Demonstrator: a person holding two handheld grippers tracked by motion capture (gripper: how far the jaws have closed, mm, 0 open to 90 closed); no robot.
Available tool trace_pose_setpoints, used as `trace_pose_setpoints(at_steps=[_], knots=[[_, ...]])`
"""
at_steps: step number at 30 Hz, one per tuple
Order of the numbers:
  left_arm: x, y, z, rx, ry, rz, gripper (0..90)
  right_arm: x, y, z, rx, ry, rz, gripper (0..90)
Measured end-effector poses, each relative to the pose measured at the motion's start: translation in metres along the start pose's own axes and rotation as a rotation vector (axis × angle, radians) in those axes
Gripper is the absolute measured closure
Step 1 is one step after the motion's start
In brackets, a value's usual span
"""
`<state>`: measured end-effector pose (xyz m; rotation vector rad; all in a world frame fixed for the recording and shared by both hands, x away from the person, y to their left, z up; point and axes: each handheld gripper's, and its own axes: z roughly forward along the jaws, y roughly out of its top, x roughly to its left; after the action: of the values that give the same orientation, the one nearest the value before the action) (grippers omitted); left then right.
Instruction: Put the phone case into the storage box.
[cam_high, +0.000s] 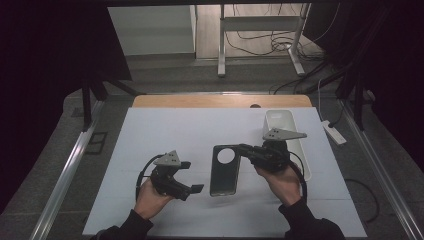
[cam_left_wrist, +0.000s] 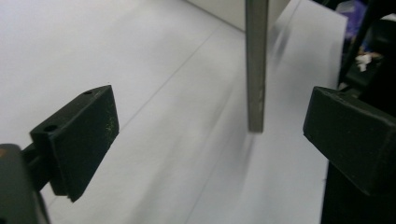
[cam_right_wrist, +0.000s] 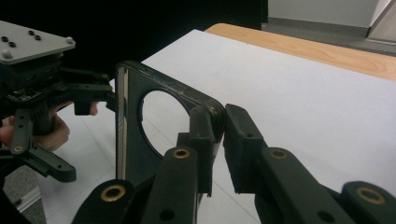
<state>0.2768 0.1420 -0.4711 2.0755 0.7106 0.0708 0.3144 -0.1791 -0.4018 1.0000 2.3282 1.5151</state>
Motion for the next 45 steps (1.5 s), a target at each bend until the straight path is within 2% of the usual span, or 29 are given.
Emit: trace_pose_setpoints(at_steps=[4,15,18,30,44,45], knots=[[0.001,-0.004,-0.007,0.008,0.049,0.021,2.3,-0.003,0.002,-0.004,-0.007,-0.001,0.002,81.4],[-0.001,-0.018,-0.023,0.006,0.102,0.022,2.3,-0.014,0.01,-0.018,-0.019,-0.028,0.011,81.4],[-0.001,-0.025,-0.027,-0.017,0.115,0.01,2.2,-0.016,0.012,-0.021,-0.019,-0.036,0.008,81.4],[-0.006,-0.044,-0.042,-0.04,0.162,-0.021,0.3,-0.029,0.024,-0.038,-0.036,-0.072,0.002,81.5],[-0.017,-0.067,-0.059,-0.023,0.223,-0.033,0.0,-0.044,0.038,-0.051,-0.06,-0.109,-0.007,81.5],[-0.019,-0.07,-0.061,-0.016,0.242,-0.029,0.0,-0.045,0.039,-0.052,-0.059,-0.111,-0.005,81.5]])
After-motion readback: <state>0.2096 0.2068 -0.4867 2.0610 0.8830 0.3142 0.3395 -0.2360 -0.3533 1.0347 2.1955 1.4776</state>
